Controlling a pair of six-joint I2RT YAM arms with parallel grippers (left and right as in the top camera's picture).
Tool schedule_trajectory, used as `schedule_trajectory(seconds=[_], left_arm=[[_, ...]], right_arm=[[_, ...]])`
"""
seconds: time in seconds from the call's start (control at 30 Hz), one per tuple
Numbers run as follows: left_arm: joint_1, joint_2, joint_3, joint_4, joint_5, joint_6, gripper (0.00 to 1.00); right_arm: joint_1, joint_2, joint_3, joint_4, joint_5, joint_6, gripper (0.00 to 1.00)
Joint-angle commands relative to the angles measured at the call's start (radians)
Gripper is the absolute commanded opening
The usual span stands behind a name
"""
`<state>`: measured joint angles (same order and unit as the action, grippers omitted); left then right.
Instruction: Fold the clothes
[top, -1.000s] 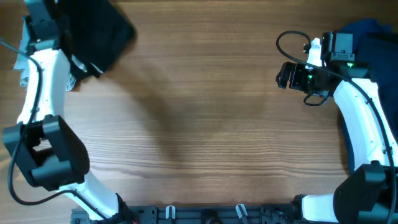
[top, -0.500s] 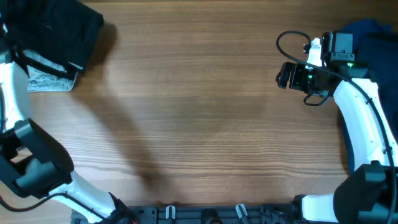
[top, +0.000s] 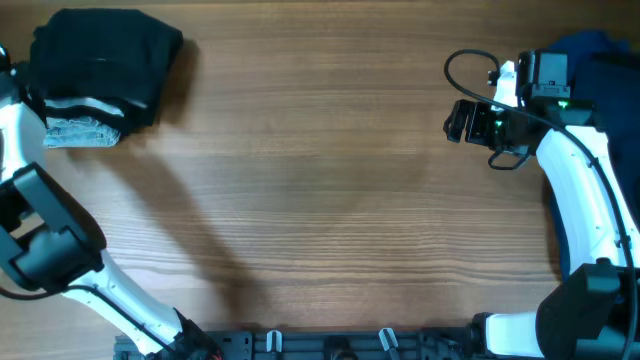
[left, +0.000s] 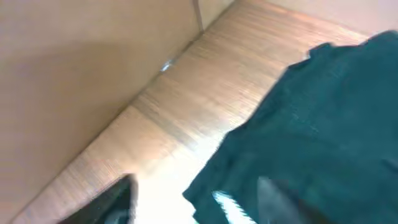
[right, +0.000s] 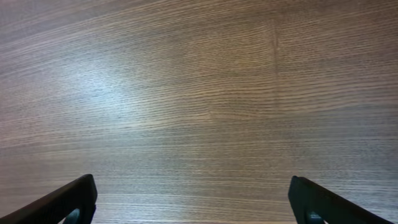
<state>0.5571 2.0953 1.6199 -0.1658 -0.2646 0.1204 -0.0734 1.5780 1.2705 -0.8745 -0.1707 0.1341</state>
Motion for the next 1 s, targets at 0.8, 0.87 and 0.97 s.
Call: schedule_trajectory(seconds=[0.8, 0.87, 0.97], left_arm=[[-0.325, -0.255, 0.024, -0.199, 0.153, -0.353, 1.0], [-0.325, -0.255, 0.024, -0.199, 0.153, -0.353, 1.0], [-0.325, -0.255, 0.024, -0.199, 0.153, -0.353, 1.0]], right_arm=[[0.003, -0.011, -0.001, 0.003, 0.018, 0.006, 1.0], [0.003, -0.011, -0.001, 0.003, 0.018, 0.006, 1.0], [0.003, -0.011, -0.001, 0.003, 0.018, 0.006, 1.0]])
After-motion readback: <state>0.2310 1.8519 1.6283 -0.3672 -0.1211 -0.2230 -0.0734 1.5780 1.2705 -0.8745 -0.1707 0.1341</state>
